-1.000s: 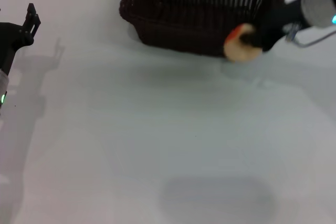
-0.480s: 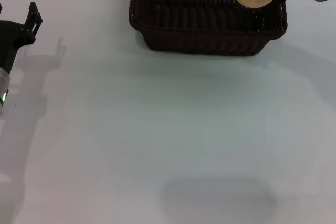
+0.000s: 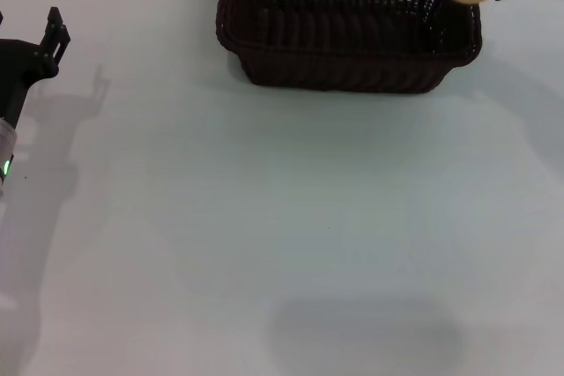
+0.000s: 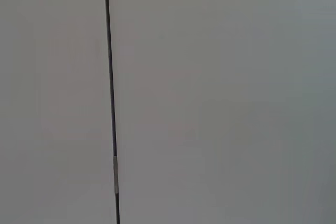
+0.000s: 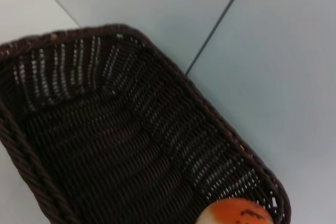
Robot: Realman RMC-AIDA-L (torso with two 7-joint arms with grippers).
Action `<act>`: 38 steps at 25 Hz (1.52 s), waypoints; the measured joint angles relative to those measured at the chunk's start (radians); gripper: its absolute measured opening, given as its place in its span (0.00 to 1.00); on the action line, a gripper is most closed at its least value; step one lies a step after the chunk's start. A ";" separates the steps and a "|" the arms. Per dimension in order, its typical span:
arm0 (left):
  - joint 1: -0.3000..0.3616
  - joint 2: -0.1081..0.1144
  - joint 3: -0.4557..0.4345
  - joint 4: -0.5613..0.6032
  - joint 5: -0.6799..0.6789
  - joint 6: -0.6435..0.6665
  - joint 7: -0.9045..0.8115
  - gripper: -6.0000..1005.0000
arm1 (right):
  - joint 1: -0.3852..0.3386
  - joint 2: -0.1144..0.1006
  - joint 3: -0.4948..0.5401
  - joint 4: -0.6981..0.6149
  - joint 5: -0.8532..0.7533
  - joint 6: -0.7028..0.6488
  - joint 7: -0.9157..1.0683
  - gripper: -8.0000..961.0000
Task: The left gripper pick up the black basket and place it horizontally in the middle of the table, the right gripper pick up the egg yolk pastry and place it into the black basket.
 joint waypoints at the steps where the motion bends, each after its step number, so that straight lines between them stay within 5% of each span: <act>1: 0.000 0.000 0.000 0.000 0.000 0.000 0.000 0.78 | 0.000 0.000 0.000 0.000 0.000 0.000 0.000 0.10; 9: -0.007 0.001 -0.001 0.002 0.001 -0.001 0.000 0.77 | -0.006 0.000 -0.002 0.000 -0.007 0.019 -0.001 0.23; 15: -0.010 0.002 -0.001 0.006 0.000 -0.001 0.000 0.77 | -0.090 0.007 -0.075 -0.056 0.006 0.166 0.001 0.47; 17: -0.010 0.002 -0.001 0.008 -0.001 -0.001 0.000 0.78 | -0.134 0.007 -0.128 -0.043 0.008 0.275 0.002 0.73; 24: -0.011 0.003 -0.002 0.012 -0.005 -0.006 0.000 0.77 | -0.235 0.007 -0.259 0.134 0.026 0.682 0.003 0.76; 38: -0.017 0.005 -0.019 0.024 -0.006 -0.020 0.003 0.78 | -0.412 0.011 -0.683 0.533 0.198 1.796 0.147 0.76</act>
